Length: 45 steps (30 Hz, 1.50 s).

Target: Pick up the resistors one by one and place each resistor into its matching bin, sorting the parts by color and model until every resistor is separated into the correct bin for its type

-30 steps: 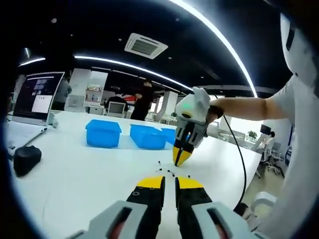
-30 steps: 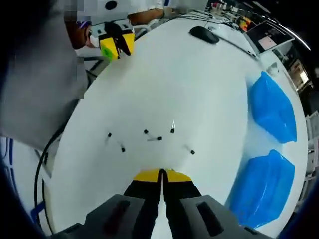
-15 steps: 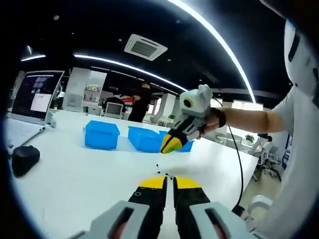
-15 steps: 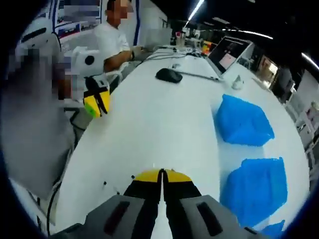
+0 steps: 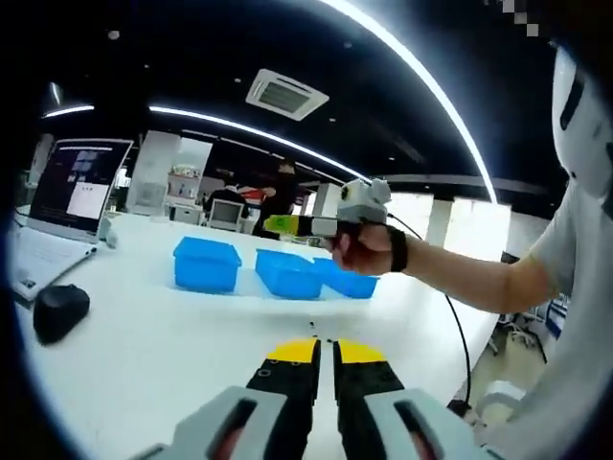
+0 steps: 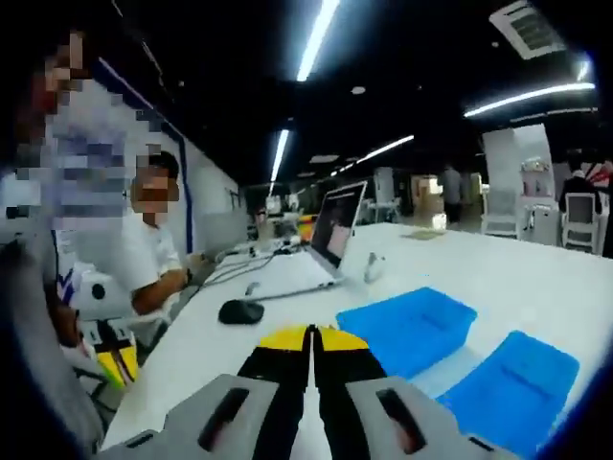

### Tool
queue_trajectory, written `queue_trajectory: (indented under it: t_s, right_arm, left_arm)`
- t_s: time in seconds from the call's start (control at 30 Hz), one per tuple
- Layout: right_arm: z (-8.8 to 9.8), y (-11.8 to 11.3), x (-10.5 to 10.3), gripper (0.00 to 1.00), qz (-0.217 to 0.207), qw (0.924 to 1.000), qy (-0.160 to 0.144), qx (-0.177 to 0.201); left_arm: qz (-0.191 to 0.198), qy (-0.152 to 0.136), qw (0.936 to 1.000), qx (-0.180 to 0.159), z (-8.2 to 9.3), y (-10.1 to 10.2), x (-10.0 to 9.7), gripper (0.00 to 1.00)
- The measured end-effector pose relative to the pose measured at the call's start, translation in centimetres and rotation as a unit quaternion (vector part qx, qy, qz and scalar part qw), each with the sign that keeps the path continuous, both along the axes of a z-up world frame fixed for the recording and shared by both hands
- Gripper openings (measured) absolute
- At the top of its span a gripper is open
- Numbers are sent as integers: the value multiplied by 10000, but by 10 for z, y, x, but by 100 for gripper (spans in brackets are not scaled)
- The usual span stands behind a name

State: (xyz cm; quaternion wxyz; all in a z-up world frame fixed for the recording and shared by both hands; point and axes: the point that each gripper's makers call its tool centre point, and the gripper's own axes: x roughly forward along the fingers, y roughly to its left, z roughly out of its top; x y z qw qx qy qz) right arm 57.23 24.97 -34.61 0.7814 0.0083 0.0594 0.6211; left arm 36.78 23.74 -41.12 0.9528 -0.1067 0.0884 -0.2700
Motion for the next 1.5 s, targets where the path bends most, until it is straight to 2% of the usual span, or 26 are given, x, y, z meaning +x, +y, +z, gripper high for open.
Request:
queue_trajectory:
  t_s: [0.03, 0.1, 0.3, 0.4, 0.43, 0.57, 0.67, 1.03, 1.23, 1.3, 1.4, 1.47, 1.5]
  right_arm:
    - [2, 6, 9, 5, -130, 9998, 22, 114]
    - [-1, 16, 22, 5, -272, 9996, 15, 113]
    - [-7, 44, 54, 5, -642, 9974, -310, -118]
    - [-14, 49, 65, 6, -712, 9970, -219, -194]
    - [-17, 49, 70, 8, -786, 9965, -204, -193]
    - [-31, 44, 93, 39, -1162, 9921, -285, -375]
    - [-33, 37, 98, 33, -1203, 9920, -165, -339]
    - [-14, 17, 88, 28, -1126, 9923, -391, -344]
    - [-6, 12, 78, 27, -933, 9930, -525, -497]
    - [-5, 11, 69, 27, -717, 9935, -608, -640]
    - [-6, 11, 49, 26, -302, 9900, -929, -1020]
    - [-10, 10, 34, 24, 87, 9848, -1138, -1311]
    - [-14, 8, 24, 24, 329, 9782, -1332, -1561]
  left_arm:
    - [-4, 5, 10000, 9, 1, 2, 0, 9]
    - [-19, 55, 10000, -11, 0, 3, -1, 8]
    - [52, 32, 10000, -12, 1, 8, 1, 8]
    - [70, 32, 10000, -56, 2, 10, 0, 8]
    - [75, 30, 9999, -69, 3, 11, -1, 8]
    - [158, 6, 9998, -105, 5, 16, -4, 8]
    - [192, 20, 9998, -80, 3, 18, -3, 8]
    - [114, 18, 9999, -43, 2, 11, -1, 9]
    - [109, 36, 9999, -10, -2, 7, -1, 9]
    - [117, 65, 9999, 0, -4, 7, -1, 9]
    - [123, 73, 9999, 13, -5, 6, -2, 9]
    - [118, 59, 9999, 5, -4, 5, -3, 9]
    - [107, 57, 9999, 5, -4, 4, -3, 9]
